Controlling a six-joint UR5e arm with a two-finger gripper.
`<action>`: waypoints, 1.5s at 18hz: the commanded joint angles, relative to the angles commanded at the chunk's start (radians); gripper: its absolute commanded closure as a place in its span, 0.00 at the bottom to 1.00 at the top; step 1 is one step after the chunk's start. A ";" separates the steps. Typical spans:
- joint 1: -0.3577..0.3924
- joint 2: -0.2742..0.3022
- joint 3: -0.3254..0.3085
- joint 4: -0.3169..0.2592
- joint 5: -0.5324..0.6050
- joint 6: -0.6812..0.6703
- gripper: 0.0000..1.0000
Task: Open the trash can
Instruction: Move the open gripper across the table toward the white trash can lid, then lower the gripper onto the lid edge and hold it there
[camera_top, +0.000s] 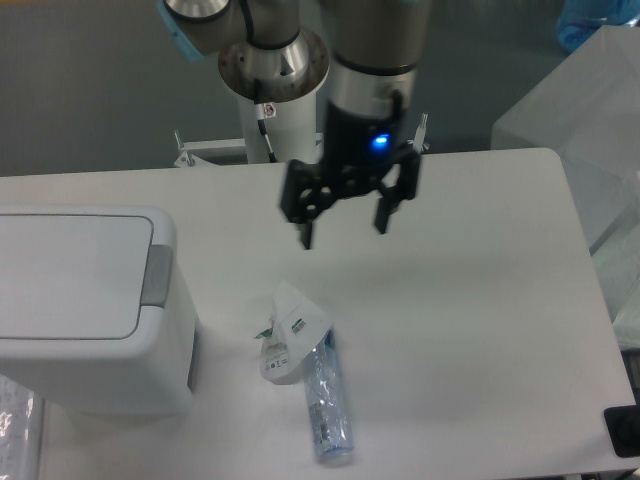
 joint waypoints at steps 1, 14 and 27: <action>-0.020 0.000 -0.002 0.000 -0.005 -0.011 0.00; -0.111 -0.032 -0.005 0.003 -0.005 -0.015 0.00; -0.117 -0.055 -0.002 0.006 -0.003 -0.014 0.00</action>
